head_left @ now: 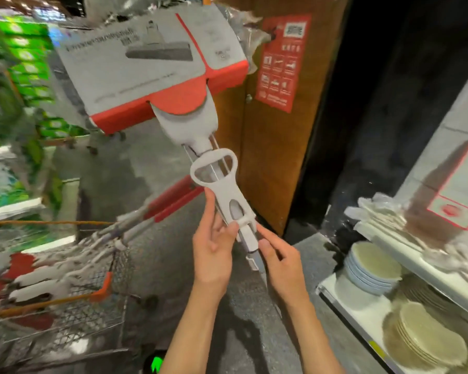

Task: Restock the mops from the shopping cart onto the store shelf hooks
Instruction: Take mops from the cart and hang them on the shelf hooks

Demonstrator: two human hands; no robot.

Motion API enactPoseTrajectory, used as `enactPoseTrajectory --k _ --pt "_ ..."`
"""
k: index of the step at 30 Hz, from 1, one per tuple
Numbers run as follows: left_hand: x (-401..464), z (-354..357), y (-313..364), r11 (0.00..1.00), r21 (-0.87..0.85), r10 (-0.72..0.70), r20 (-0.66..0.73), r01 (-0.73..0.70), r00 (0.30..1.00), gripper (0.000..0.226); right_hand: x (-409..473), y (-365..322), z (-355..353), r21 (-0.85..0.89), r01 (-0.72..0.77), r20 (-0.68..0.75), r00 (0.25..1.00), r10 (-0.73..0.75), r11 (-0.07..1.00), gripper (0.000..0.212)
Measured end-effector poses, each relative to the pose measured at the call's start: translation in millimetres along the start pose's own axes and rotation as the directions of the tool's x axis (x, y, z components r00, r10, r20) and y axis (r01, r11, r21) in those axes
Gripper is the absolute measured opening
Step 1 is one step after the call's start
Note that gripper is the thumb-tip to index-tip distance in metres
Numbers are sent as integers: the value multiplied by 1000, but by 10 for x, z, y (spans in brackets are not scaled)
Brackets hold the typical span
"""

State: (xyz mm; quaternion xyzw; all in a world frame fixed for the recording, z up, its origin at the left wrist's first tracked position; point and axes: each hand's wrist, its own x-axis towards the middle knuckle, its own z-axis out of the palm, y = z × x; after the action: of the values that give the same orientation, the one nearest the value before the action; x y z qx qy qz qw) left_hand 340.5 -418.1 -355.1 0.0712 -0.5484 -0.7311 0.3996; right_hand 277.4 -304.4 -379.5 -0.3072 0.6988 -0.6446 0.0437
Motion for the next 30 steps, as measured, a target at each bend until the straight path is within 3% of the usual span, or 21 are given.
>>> enactPoseTrajectory --k 5,11,16,23,28,30 --pt "-91 457 -70 999 -28 -40 147 44 988 70 46 -204 -456 106 41 -244 970 -14 994 32" --pt "-72 873 -140 998 -14 -54 348 62 936 67 381 -708 -977 40 46 -207 978 -37 998 29" --pt "116 1199 -247 996 -21 -62 503 84 862 66 547 -824 -1201 64 75 -275 960 -54 995 32" --pt "492 1741 -376 992 16 -99 696 122 712 66 824 -737 -1606 223 236 -553 829 -77 946 48" --pt "742 2184 -411 979 -28 -101 798 203 595 63 1004 -779 -1927 103 337 -687 704 -178 936 56" --pt "811 2365 -413 971 -75 -79 794 225 603 55 1048 -816 -2045 45 350 -742 639 -203 936 57"
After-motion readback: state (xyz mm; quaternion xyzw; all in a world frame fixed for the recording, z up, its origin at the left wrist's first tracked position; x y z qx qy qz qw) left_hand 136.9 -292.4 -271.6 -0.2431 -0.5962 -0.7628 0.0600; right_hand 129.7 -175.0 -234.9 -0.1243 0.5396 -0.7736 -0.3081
